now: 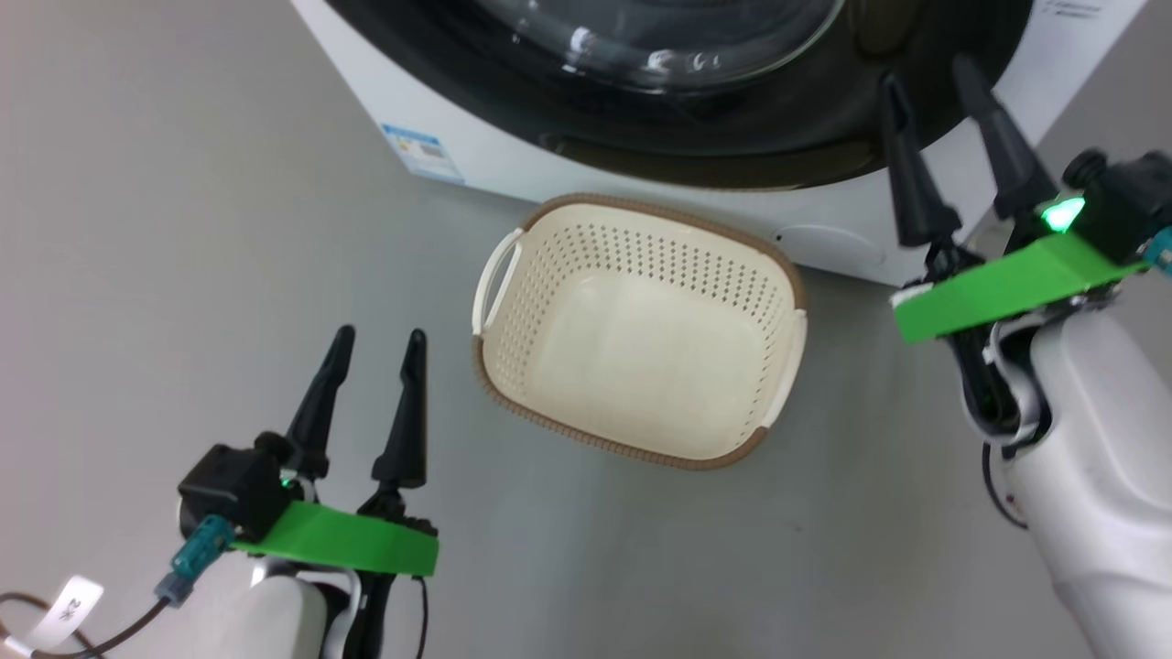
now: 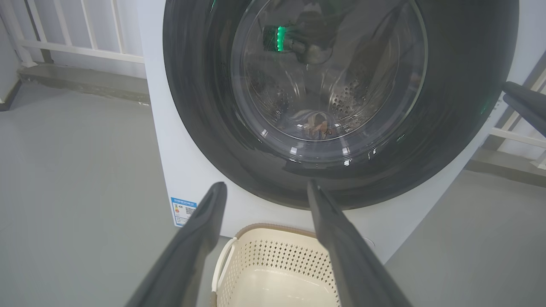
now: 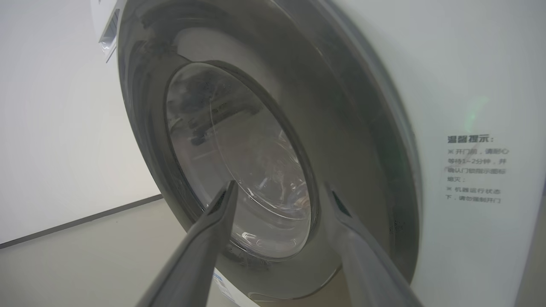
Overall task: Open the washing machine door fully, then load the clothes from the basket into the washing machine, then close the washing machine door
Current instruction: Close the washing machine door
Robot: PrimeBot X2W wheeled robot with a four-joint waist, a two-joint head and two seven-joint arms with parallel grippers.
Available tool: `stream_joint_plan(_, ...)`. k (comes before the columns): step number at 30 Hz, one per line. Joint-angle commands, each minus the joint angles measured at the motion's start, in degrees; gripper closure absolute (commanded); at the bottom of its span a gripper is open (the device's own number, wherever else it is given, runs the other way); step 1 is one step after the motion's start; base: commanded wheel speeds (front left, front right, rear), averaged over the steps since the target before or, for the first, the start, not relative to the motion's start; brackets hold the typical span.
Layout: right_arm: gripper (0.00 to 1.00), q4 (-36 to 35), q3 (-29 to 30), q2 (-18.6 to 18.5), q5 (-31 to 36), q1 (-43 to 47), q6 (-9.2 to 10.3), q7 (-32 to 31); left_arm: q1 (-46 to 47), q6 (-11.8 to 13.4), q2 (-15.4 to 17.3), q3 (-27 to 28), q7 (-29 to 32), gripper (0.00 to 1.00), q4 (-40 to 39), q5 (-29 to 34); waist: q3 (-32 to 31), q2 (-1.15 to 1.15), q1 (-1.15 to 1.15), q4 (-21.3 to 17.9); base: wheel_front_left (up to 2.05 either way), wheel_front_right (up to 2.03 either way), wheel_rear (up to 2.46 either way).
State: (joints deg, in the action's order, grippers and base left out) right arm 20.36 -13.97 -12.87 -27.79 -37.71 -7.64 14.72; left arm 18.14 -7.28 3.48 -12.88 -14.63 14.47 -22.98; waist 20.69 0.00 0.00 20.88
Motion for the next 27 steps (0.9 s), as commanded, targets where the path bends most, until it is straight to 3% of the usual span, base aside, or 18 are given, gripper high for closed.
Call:
stream_joint_plan(1, 0.00, -1.7, -1.1, 0.9, -0.4, 1.8, 0.15, 0.3, -0.7, -0.2, 1.9, 2.3, -0.4, 0.00, -0.7, 0.4, -2.0, 0.00, 0.00, -1.8, 0.00, 0.00, 0.00)
stream_joint_plan(27, 0.00, -4.2, 3.1, 1.1, -0.2, 22.2, 0.15, 0.3, -7.5, -0.2, 8.0, 6.7, -0.4, 0.00, 2.9, 0.7, -15.5, 0.00, 0.00, -13.0, 0.00, 0.00, 0.00)
